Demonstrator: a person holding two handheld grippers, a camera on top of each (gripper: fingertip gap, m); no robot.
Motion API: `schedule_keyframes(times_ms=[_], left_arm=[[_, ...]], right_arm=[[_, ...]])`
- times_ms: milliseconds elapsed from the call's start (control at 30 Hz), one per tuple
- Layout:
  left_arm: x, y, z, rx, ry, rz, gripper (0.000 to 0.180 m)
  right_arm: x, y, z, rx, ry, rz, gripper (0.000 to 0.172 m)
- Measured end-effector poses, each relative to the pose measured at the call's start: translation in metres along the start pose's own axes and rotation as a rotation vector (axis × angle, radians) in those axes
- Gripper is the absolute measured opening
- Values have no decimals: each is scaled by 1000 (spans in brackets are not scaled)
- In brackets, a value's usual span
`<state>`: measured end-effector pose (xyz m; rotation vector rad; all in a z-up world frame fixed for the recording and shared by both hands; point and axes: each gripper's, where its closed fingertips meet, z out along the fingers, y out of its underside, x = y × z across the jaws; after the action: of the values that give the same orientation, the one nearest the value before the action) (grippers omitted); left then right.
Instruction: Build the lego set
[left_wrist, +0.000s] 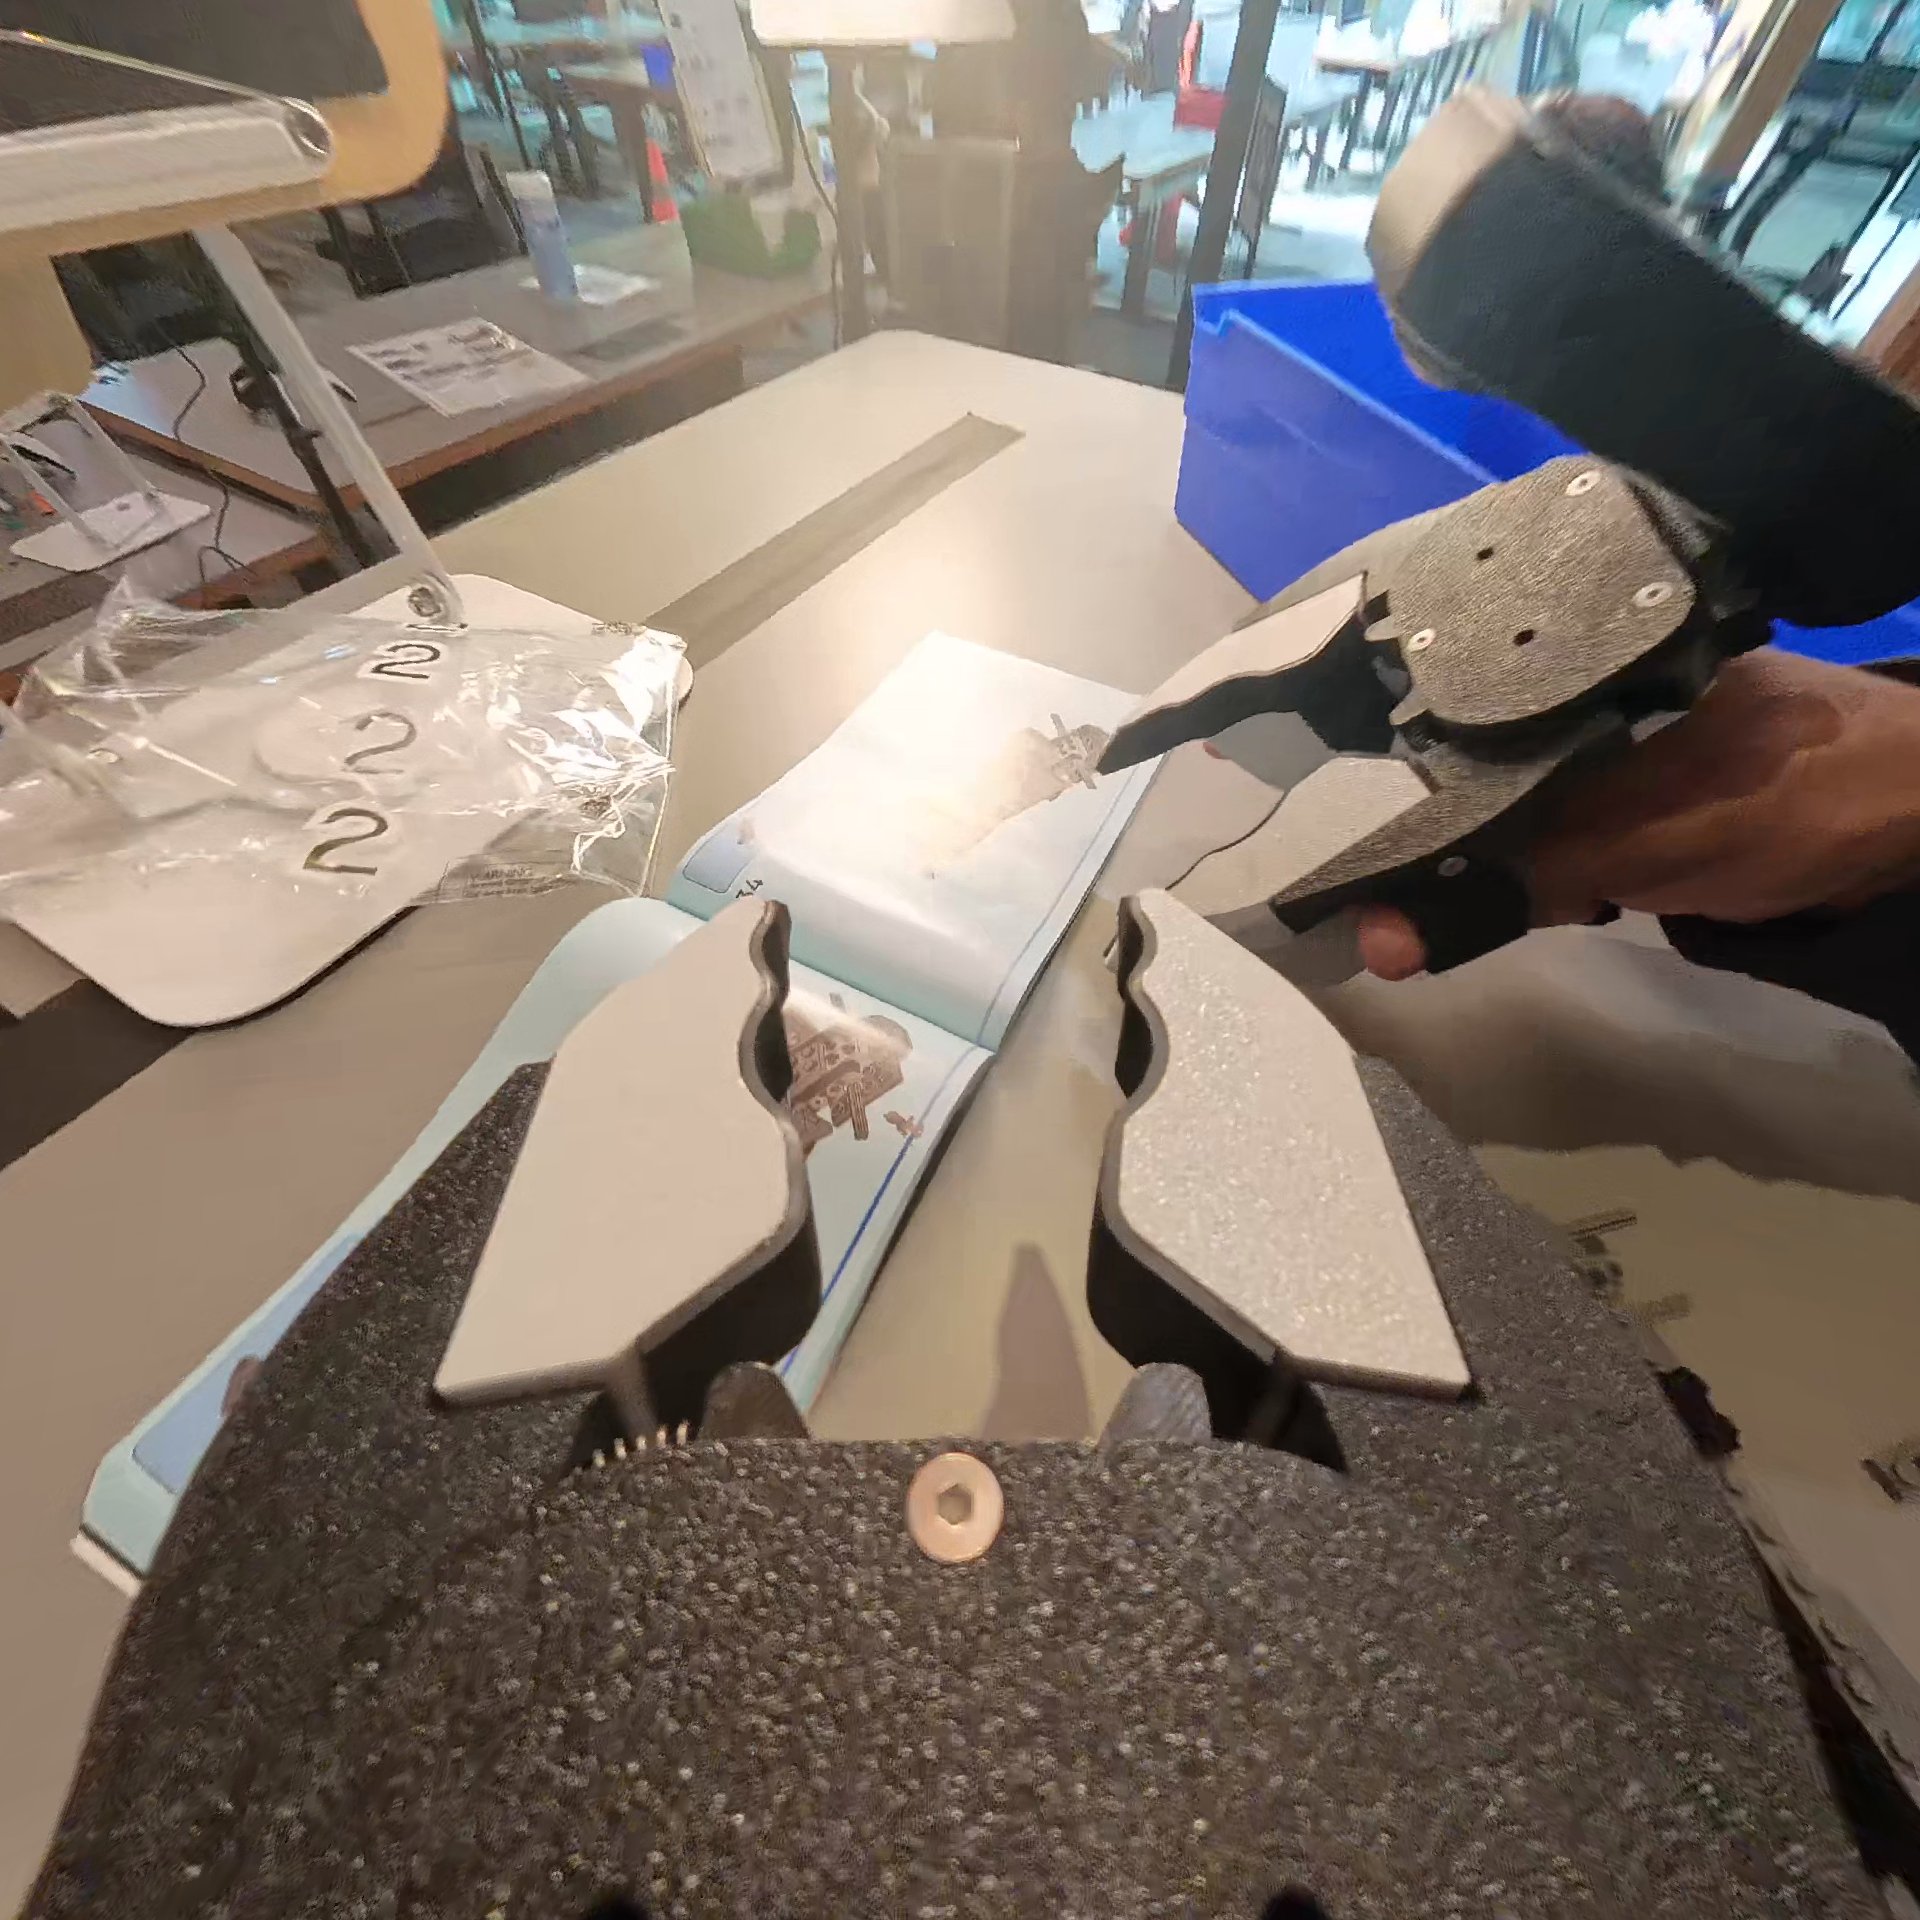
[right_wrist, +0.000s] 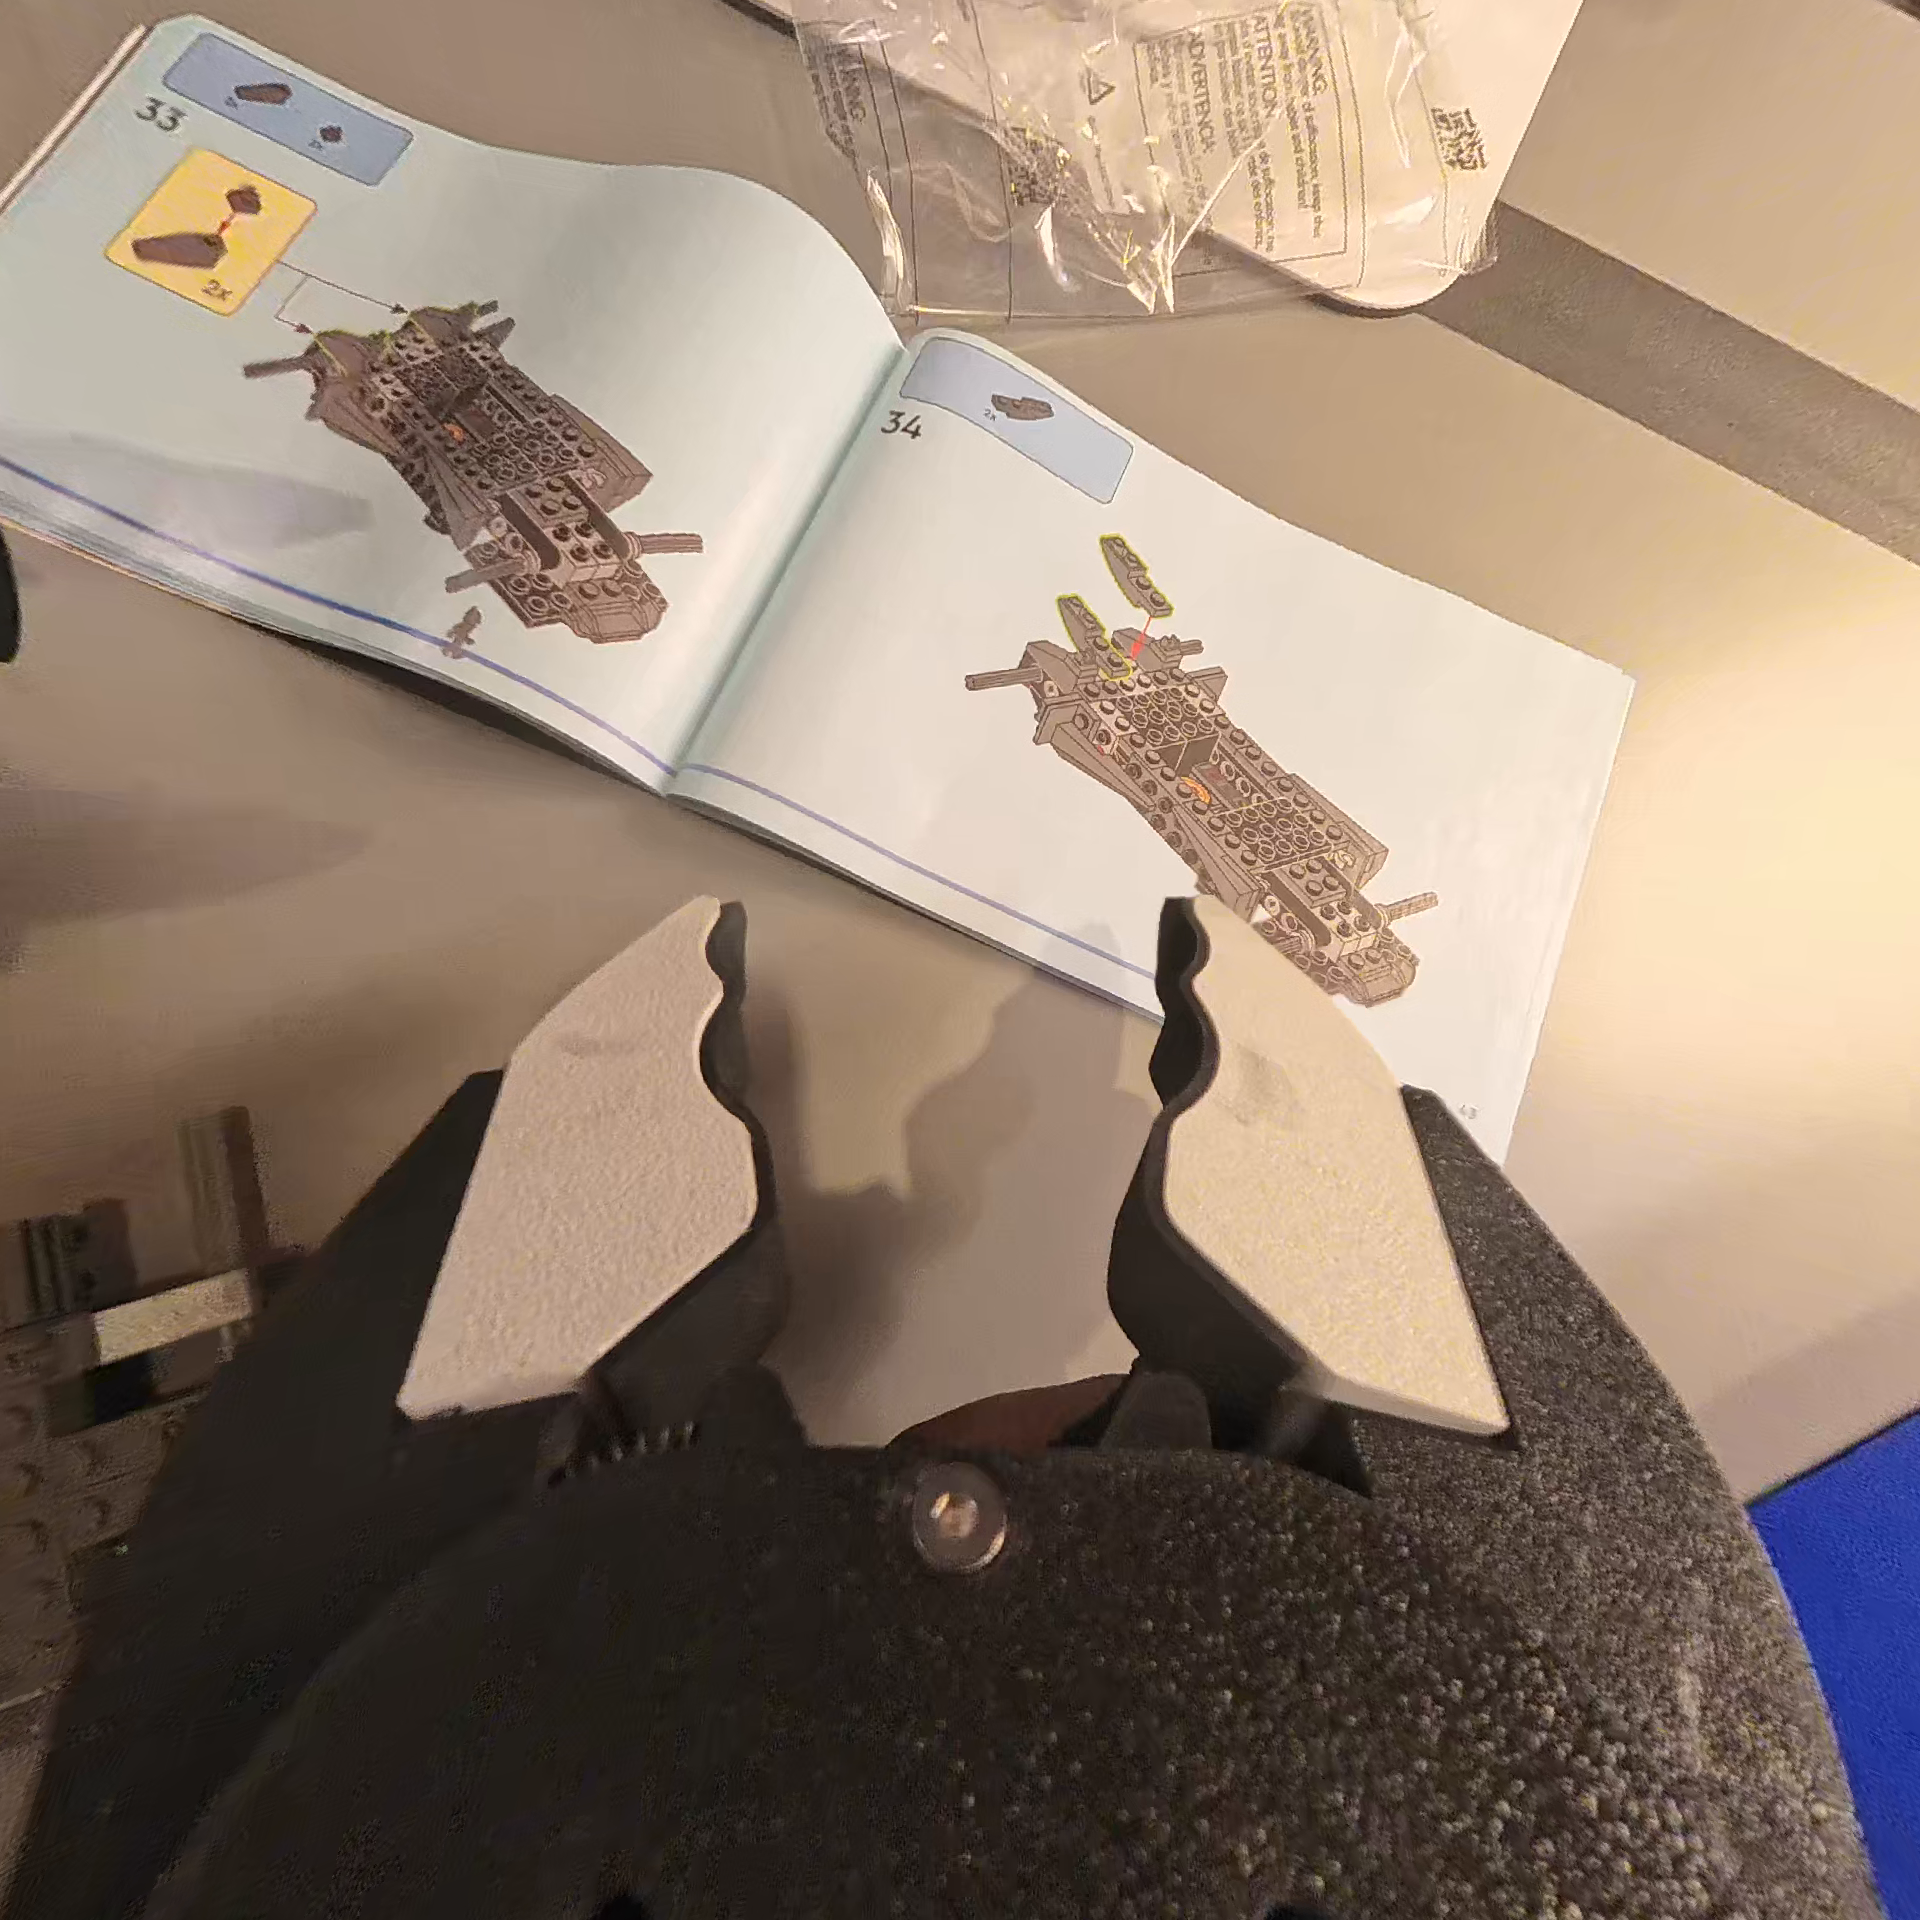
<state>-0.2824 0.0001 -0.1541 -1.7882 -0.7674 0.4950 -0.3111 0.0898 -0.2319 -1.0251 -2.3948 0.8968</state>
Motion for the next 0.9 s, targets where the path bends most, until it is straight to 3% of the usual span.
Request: schedule_keyframes(times_ms=[267,500,667,900], left_arm=[[1,-6,66,-185,90,93,63],[16,8,105,-366,160,182,63],[25,37,115,-487,170,258,61],[29,59,117,-572,177,264,54]], right_arm=[[27,8,-7,-10,38,27,77],[53,7,-25,30,21,80,77],[61,3,-36,95,-60,98,73],[60,22,-23,33,-96,4,71]])
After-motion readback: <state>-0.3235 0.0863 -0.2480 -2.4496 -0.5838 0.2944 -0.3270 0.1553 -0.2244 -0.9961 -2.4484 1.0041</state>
